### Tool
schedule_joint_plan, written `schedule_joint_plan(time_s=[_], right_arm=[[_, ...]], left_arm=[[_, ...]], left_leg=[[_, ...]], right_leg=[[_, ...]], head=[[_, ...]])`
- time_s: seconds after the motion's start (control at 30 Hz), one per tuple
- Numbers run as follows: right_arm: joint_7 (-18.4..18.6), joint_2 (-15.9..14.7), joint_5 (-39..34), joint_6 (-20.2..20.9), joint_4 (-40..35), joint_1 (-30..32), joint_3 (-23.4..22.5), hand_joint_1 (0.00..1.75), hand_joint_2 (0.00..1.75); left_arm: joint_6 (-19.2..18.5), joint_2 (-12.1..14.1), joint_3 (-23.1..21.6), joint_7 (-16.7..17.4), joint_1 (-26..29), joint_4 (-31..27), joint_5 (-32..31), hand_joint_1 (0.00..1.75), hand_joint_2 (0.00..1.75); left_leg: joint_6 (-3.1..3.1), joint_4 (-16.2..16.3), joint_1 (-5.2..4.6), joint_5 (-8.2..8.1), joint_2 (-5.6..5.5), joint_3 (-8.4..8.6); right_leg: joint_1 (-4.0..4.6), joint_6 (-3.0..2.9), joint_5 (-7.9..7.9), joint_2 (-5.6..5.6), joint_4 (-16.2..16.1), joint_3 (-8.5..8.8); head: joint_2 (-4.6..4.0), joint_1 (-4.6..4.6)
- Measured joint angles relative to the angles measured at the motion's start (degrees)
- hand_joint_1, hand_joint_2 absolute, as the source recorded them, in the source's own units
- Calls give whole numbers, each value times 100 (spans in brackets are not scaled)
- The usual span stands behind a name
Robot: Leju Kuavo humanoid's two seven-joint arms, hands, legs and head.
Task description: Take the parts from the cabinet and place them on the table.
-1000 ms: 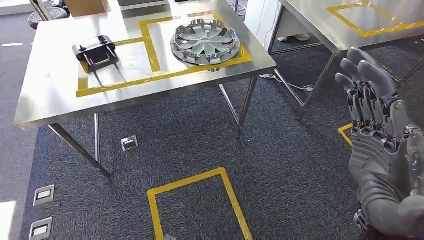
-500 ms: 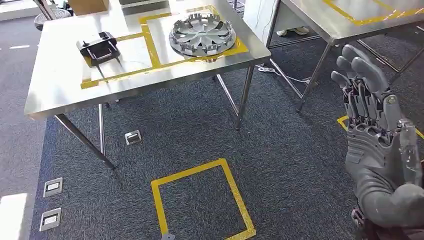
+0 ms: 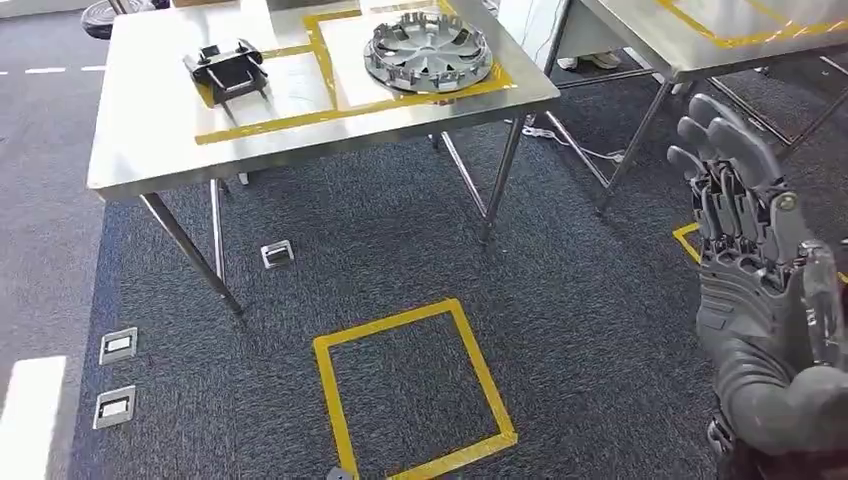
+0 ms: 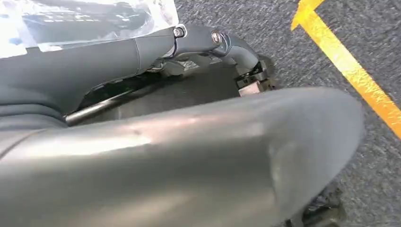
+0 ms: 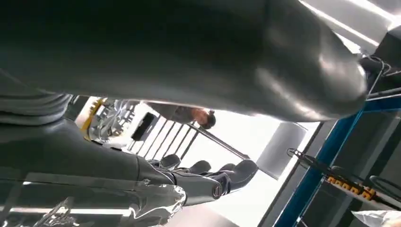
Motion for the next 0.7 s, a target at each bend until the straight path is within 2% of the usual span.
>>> schedule_joint_plan(time_s=[0.03, 0.07, 0.1, 0.13, 0.17, 0.23, 0.27, 0.3, 0.33, 0.37, 0.4, 0.43, 0.47, 0.5, 0.53, 0.57, 0.6, 0.63, 0.67, 0.7], right_arm=[[0, 0, 0, 0, 2, 0, 0, 0, 0], [0, 0, 0, 0, 2, -2, 0, 0, 0], [0, 0, 0, 2, 0, -10, -7, 0, 0], [-4, -2, -2, 2, 0, -14, -20, 0, 0], [-9, -4, -7, 7, 2, -14, -26, 0, 0], [-17, -11, -18, 20, 2, -15, -28, 0, 0], [-22, -11, -24, 26, 7, -16, -28, 0, 0], [-24, -11, -26, 35, 9, -22, -28, 0, 0], [-26, -11, -31, 35, 11, -20, -28, 0, 0], [-26, -9, -41, 44, 13, -12, -28, 0, 0], [-26, -9, -46, 48, 17, -7, -26, 0, 0], [-26, -9, -57, 50, 20, -5, -26, 0, 0], [-26, -9, -59, 52, 22, 6, -26, 0, 0], [-26, -9, -61, 55, 24, 16, -26, 0, 0], [-26, -9, -66, 61, 28, 18, -26, 0, 0], [-28, -9, -74, 63, 28, 19, -26, 0, 0], [-28, -9, -74, 66, 28, 19, -28, 0, 0], [-33, -9, -74, 66, 28, 14, -31, 0, 0], [-37, -9, -74, 68, 28, 22, -33, 0, 0], [-39, -9, -74, 70, 31, 18, -33, 0, 0]], left_arm=[[0, 0, 0, 0, -9, -7, 0, 0, 0], [0, -2, 0, 0, -18, -11, 0, 0, 0], [0, -22, 0, 0, -24, -17, 0, 0, 0], [4, -33, 2, 2, -25, -17, 2, 0, 0], [7, -31, 2, 0, -27, -17, 2, 0, 0], [9, -24, 2, 0, -28, -15, 22, 0, 0], [9, -11, 2, 0, -30, -15, 41, 0, 0], [9, -13, 2, -2, -31, -15, 42, 0, 0], [9, -11, 2, -4, -39, -15, 46, 0, 0], [11, -4, 2, -9, -49, -15, 46, 0, 0], [11, 4, 2, -9, -56, -15, 48, 0, 0], [11, 9, 2, -9, -60, -15, 50, 0, 0], [11, 11, 2, -9, -60, -15, 52, 0, 0], [11, 13, 2, 0, -52, -15, 57, 0, 0], [9, 17, 0, 9, -33, -15, 59, 0, 0], [9, 17, 0, 9, -13, -15, 61, 0, 0], [7, 20, -2, 17, 7, -15, 66, 0, 0], [7, 20, -4, 22, 34, -15, 52, 0, 0], [7, 22, -4, 24, 47, -15, 50, 0, 0], [7, 22, -4, 24, 53, -15, 48, 0, 0]], left_leg=[[-4, 4, -22, 54, -5, -69], [-4, 8, -33, 98, -10, -109], [-22, 10, -35, 138, -10, -141], [-53, 15, -54, 182, -12, -167], [-94, -3, -34, 249, -9, -186], [-156, -35, -13, 343, -7, -205], [-185, -35, -23, 332, -14, -231], [-239, 71, -17, 70, -14, -274], [-282, 367, 4, -306, -13, -338], [-317, 796, 25, -659, -13, -402], [-345, 1218, 38, -903, -13, -446], [-363, 1547, 46, -981, -13, -449], [-377, 1663, 57, -872, -12, -388], [-386, 1585, 67, -623, -12, -237], [-390, 1341, 77, -323, -12, -34], [-389, 945, 86, -167, -13, 246], [-377, 478, 90, -354, -18, 510], [-340, 27, 57, -565, -25, 788], [-272, -127, 50, -674, -26, 846], [-234, -128, 36, -676, -31, 777]], right_leg=[[21, -53, 214, 1, -443, 316], [54, -130, 315, 6, -959, 665], [101, -209, 194, 11, -1448, 975], [97, -202, 128, -4, -1767, 1145], [129, -185, 153, 1, -1779, 1117], [154, -217, 242, -5, -1814, 1082], [87, -223, 334, -44, -1878, 1051], [84, -235, 401, -59, -1889, 995], [78, -270, 454, -75, -1888, 920], [78, -272, 508, -83, -1878, 844], [78, -270, 565, -85, -1866, 766], [78, -262, 621, -85, -1850, 681], [75, -252, 682, -84, -1824, 573], [69, -236, 723, -79, -1792, 462], [63, -216, 770, -78, -1752, 351], [57, -193, 812, -73, -1703, 262], [56, -167, 844, -73, -1665, 199], [71, -134, 877, -72, -1619, 163], [73, -100, 916, -73, -1618, 150], [64, -70, 962, -76, -1628, 136]], head=[[0, 4], [0, 4], [0, -2], [0, -7], [0, -11], [0, 13], [0, 15], [0, -6], [0, -46], [0, -64], [0, -72], [0, -77], [0, -87], [0, -90], [0, -96], [0, -107], [0, -111], [0, -114], [0, -116], [0, -111]])
